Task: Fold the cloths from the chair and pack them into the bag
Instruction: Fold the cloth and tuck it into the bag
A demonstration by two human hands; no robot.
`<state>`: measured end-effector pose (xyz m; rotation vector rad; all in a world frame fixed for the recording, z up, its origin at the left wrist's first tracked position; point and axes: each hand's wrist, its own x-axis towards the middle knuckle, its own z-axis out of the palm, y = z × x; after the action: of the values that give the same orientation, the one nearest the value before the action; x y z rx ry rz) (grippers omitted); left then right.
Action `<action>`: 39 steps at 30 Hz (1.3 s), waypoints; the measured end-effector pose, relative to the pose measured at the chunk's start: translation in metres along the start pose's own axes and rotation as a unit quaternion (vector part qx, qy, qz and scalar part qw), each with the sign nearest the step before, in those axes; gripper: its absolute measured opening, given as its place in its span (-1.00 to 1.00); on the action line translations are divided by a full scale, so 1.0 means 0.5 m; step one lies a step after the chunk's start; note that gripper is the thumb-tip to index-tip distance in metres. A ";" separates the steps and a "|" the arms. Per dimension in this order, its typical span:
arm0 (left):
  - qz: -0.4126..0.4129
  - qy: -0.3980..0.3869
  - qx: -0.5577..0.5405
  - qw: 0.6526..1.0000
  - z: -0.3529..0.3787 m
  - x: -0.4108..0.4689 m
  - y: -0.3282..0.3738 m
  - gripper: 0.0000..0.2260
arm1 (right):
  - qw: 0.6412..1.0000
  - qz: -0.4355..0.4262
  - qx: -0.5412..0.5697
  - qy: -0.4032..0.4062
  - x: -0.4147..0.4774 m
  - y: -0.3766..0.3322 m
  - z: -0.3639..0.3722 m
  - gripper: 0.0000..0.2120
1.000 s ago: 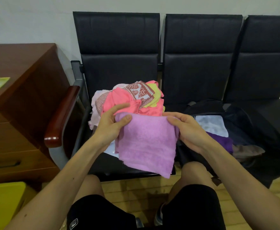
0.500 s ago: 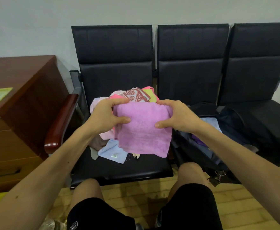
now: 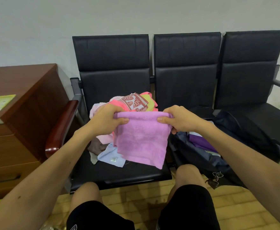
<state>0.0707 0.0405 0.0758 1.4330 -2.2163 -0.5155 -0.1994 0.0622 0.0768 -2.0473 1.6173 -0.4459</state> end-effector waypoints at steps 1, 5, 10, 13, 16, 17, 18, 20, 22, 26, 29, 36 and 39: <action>0.006 -0.001 -0.002 1.000 -0.002 -0.003 0.006 -0.80 | 1.000 0.004 0.007 -0.012 -0.001 0.006 -0.002 -0.71; 0.024 -0.003 -0.009 1.000 -0.005 -0.007 0.016 -0.77 | 0.997 0.020 0.044 -0.064 -0.007 0.016 -0.012 -0.66; 0.062 -0.045 -0.085 0.993 -0.013 -0.013 0.019 -0.73 | 0.997 0.005 0.061 -0.049 -0.028 0.016 -0.014 -0.79; -0.006 -0.063 -0.203 0.977 -0.012 -0.024 0.023 -0.70 | 0.992 -0.024 0.121 -0.019 -0.058 0.012 -0.008 -0.77; -0.038 -0.055 -0.381 0.922 -0.001 -0.029 0.048 -0.78 | 0.911 0.000 0.403 0.088 -0.089 -0.029 0.026 -0.70; -0.045 -0.040 -0.423 0.904 0.001 -0.028 0.054 -0.77 | 0.859 0.055 0.491 0.135 -0.097 -0.050 0.056 -0.67; -0.050 -0.017 -0.449 0.892 0.005 -0.025 0.060 -0.74 | 0.818 0.109 0.532 0.189 -0.109 -0.047 0.091 -0.67; -0.057 0.023 -0.442 0.895 0.008 -0.020 0.052 -0.74 | 0.762 0.115 0.622 0.136 -0.131 -0.065 0.153 -0.46; -0.076 0.033 -0.401 0.912 0.011 -0.012 0.037 -0.76 | 0.727 0.112 0.678 0.003 -0.124 -0.061 0.173 -0.19; -0.161 0.060 -0.437 0.883 0.040 -0.008 0.006 -0.76 | 0.738 0.086 0.669 0.026 -0.135 -0.048 0.159 -0.58; -0.243 -0.021 -0.615 0.749 0.082 -0.020 0.001 -0.63 | 0.716 0.073 0.693 0.037 -0.132 -0.057 0.130 -0.68; -0.218 -0.181 -0.776 0.563 0.229 -0.038 0.022 -0.21 | 0.698 0.075 0.706 0.090 -0.147 0.001 0.089 -0.73; -0.257 -0.162 -0.672 0.675 0.278 -0.011 0.062 -0.53 | 0.715 0.128 0.675 0.127 -0.162 0.073 0.093 -0.79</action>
<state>-0.0278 0.0669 -0.0239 0.9871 -0.8387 -2.1203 -0.2239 0.1424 0.0217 -0.6292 1.0092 -1.3317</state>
